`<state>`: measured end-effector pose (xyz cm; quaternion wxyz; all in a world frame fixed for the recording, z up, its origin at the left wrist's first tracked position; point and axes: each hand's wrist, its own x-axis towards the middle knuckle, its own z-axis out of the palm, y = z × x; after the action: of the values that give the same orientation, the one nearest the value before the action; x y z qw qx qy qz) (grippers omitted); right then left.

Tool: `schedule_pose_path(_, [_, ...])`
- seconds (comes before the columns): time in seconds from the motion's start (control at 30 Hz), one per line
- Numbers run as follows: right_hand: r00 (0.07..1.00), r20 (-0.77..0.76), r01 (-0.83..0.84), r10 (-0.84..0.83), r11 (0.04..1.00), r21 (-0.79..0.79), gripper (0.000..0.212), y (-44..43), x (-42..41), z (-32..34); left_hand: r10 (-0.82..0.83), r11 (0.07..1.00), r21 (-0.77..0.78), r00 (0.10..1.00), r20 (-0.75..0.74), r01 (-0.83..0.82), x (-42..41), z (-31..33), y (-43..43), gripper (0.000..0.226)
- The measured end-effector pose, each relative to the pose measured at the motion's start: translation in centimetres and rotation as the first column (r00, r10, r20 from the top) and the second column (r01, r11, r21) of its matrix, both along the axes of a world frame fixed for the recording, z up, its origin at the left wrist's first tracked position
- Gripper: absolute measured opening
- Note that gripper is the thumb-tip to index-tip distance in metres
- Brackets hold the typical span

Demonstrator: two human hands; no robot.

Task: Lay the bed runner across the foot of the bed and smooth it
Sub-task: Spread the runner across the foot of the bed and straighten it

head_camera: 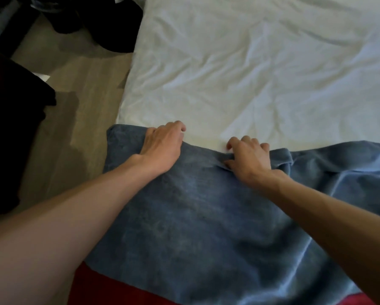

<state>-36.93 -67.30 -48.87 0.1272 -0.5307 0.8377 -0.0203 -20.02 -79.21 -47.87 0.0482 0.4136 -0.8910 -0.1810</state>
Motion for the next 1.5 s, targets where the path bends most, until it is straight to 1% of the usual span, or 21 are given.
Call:
schedule_pose_path(0.07, [0.998,0.004,-0.068,0.068,0.998,0.017,0.009,0.0,-0.3,-0.2,-0.028,1.000,0.003,0.994,0.101,0.027,-1.3,0.0,-0.3,0.026])
schedule_pose_path(0.13, [0.993,0.037,-0.116,0.115,0.993,0.021,0.008,-0.2,-0.6,-0.2,-0.032,0.999,-0.018,0.986,0.163,0.036,-2.1,0.1,-0.8,0.024])
schedule_pose_path(0.2, [0.991,0.094,-0.100,0.100,0.995,-0.008,0.010,-0.6,-1.2,-0.1,-0.045,0.999,0.000,0.980,0.194,0.045,-2.6,0.2,-1.2,0.019])
schedule_pose_path(0.27, [0.989,0.136,-0.050,0.054,0.998,-0.031,0.013,-0.8,-1.9,-0.1,-0.080,0.996,0.054,0.975,0.206,0.071,-2.7,0.3,-1.5,0.015])
schedule_pose_path(0.37, [0.991,0.132,-0.012,0.019,0.999,-0.049,0.014,-1.6,-2.7,0.2,-0.152,0.985,0.118,0.962,0.225,0.128,-2.5,0.3,-2.1,0.018])
schedule_pose_path(0.47, [0.993,0.113,-0.009,0.022,0.994,-0.111,0.014,-2.8,-3.0,0.9,-0.179,0.983,0.078,0.955,0.237,0.165,-2.5,0.1,-2.6,0.014])
schedule_pose_path(0.53, [0.996,0.087,-0.016,0.028,0.990,-0.140,0.015,-3.7,-3.4,1.5,-0.134,0.991,0.029,0.966,0.221,0.130,-3.0,0.2,-3.1,0.011])
schedule_pose_path(0.6, [0.999,0.044,-0.020,0.029,0.982,-0.188,0.016,-4.7,-4.0,2.0,-0.017,1.000,-0.003,0.989,0.147,0.017,-3.5,0.4,-3.6,0.011])
schedule_pose_path(0.67, [1.000,-0.009,-0.019,0.017,0.974,-0.225,0.018,-5.5,-4.5,2.3,0.106,0.994,0.000,0.991,0.079,-0.107,-4.3,0.5,-4.2,0.013])
schedule_pose_path(0.73, [0.998,-0.067,-0.023,0.009,0.976,-0.217,0.022,-5.9,-4.5,2.0,0.159,0.987,-0.016,0.983,0.097,-0.158,-4.9,0.4,-4.4,0.017])
schedule_pose_path(0.77, [0.997,-0.075,-0.019,0.004,0.981,-0.191,0.023,-6.0,-4.4,1.7,0.154,0.988,-0.035,0.979,0.136,-0.151,-4.9,0.2,-4.2,0.019])
schedule_pose_path(0.83, [0.999,-0.031,0.009,-0.012,0.994,-0.109,0.024,-5.8,-4.0,1.0,0.113,0.992,-0.071,0.971,0.211,-0.100,-4.7,-0.5,-3.5,0.023])
schedule_pose_path(0.9, [0.999,0.022,0.028,-0.027,0.998,-0.057,0.027,-5.2,-3.8,0.4,0.085,0.994,-0.092,0.973,0.214,-0.066,-4.1,-1.1,-2.8,0.028])
schedule_pose_path(0.93, [0.999,0.023,0.028,-0.027,0.998,-0.060,0.029,-4.7,-3.7,0.3,0.078,0.993,-0.101,0.977,0.196,-0.059,-3.9,-1.2,-2.6,0.032])
schedule_pose_path(1.0, [1.000,-0.024,0.006,-0.008,0.996,-0.090,0.037,-3.8,-3.6,0.6,0.074,0.992,-0.118,0.983,0.169,-0.054,-3.4,-1.1,-2.2,0.043])
schedule_pose_path(1.07, [0.998,-0.055,-0.022,0.016,0.994,-0.110,0.041,-2.6,-3.2,1.1,0.059,0.994,-0.099,0.987,0.147,-0.044,-2.8,-0.9,-1.2,0.051])
schedule_pose_path(1.17, [0.997,-0.044,-0.069,0.062,0.985,-0.157,0.035,-0.3,-2.2,1.6,0.002,0.998,-0.063,0.993,0.118,0.006,-2.2,-1.1,1.0,0.059])
schedule_pose_path(1.3, [0.993,-0.025,-0.117,0.114,0.980,-0.159,0.036,2.9,-0.7,1.3,-0.023,0.996,-0.077,0.993,0.112,0.032,-1.7,-1.6,4.2,0.064])
schedule_pose_path(1.4, [0.989,-0.034,-0.145,0.141,0.977,-0.156,0.034,5.3,0.3,1.0,0.005,0.996,-0.090,0.994,0.113,0.005,-1.0,-2.1,7.0,0.063])
schedule_pose_path(1.5, [0.978,-0.057,-0.207,0.202,0.972,-0.113,0.032,8.5,1.3,0.7,0.033,0.994,-0.106,0.990,0.134,-0.019,0.0,-2.4,10.3,0.062])
